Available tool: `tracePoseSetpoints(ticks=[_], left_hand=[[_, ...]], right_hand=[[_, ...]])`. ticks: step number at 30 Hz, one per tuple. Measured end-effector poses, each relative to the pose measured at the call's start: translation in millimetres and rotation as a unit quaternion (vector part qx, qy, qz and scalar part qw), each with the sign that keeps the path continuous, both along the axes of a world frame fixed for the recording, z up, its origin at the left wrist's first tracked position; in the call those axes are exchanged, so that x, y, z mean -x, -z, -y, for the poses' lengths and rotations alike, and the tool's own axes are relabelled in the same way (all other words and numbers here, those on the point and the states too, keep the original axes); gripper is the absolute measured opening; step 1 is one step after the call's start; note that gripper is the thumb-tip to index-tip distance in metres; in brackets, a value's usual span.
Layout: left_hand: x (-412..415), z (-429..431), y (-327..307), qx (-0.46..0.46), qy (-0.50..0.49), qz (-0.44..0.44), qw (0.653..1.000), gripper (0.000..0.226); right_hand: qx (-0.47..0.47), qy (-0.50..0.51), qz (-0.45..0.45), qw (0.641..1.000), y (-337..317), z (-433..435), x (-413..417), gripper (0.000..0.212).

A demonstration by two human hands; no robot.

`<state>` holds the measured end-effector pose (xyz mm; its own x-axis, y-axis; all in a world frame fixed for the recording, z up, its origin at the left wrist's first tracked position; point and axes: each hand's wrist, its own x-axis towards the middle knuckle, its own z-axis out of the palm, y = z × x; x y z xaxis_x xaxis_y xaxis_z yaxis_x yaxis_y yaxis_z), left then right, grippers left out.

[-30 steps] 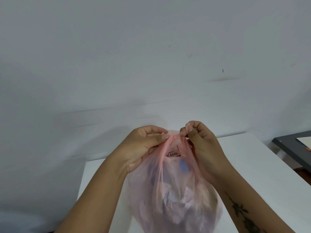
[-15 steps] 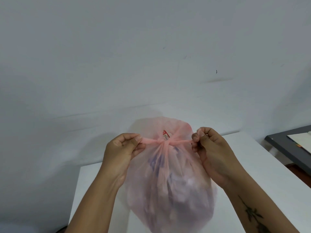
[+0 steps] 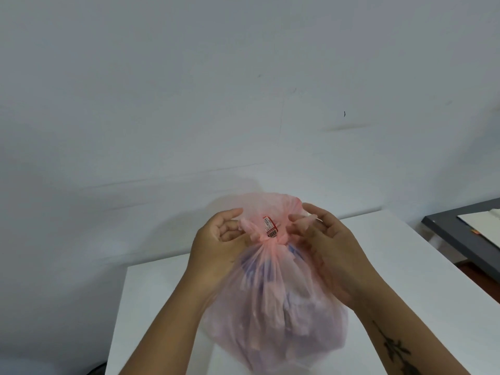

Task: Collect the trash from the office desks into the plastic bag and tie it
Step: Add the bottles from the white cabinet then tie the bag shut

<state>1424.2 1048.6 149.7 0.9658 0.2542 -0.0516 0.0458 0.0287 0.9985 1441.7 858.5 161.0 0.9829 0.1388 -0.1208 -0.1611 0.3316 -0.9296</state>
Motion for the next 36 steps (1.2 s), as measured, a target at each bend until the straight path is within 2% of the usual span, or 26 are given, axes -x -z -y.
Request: tracePoseSetpoints(ticks=[4, 7, 10, 12, 15, 19, 22, 32, 34, 36], left_hand=[[1, 2, 4, -0.11, -0.017, 0.024, 0.993, 0.011], [4, 8, 4, -0.113, -0.016, 0.043, 0.992, 0.013], [7, 17, 1, -0.044, -0.005, 0.059, 0.997, 0.014], [8, 23, -3, -0.018, -0.007, 0.071, 0.997, 0.015], [9, 30, -11, -0.004, -0.021, 0.098, 0.995, 0.015], [8, 37, -15, 0.035, -0.05, 0.074, 0.995, 0.015], [6, 37, -14, 0.085, -0.066, 0.05, 0.993, 0.018], [10, 8, 3, 0.038, -0.128, 0.029, 0.991, 0.015], [13, 7, 11, 0.005, -0.136, 0.029, 0.99, 0.016], [16, 10, 19, -0.047, -0.142, 0.036, 0.988, 0.014]], right_hand=[[0.173, 0.017, 0.024, 0.984, 6, 5, 4, 0.022], [0.284, 0.016, 0.078, 0.955, 5, 10, 8, 0.019], [0.232, -0.015, 0.085, 0.969, -3, 8, 14, 0.027], [0.151, -0.032, 0.074, 0.985, -6, 1, 16, 0.03], [0.008, -0.022, 0.016, 1.0, -10, -10, 16, 0.025], [-0.12, 0.017, -0.021, 0.992, -11, -14, 7, 0.028], [-0.155, 0.027, -0.044, 0.987, -8, -11, 1, 0.031], [-0.098, 0.061, -0.058, 0.992, -3, 18, -7, 0.033], [-0.043, 0.082, -0.049, 0.995, 2, 15, -5, 0.031], [0.074, 0.111, -0.008, 0.991, 3, 7, 4, 0.028]])
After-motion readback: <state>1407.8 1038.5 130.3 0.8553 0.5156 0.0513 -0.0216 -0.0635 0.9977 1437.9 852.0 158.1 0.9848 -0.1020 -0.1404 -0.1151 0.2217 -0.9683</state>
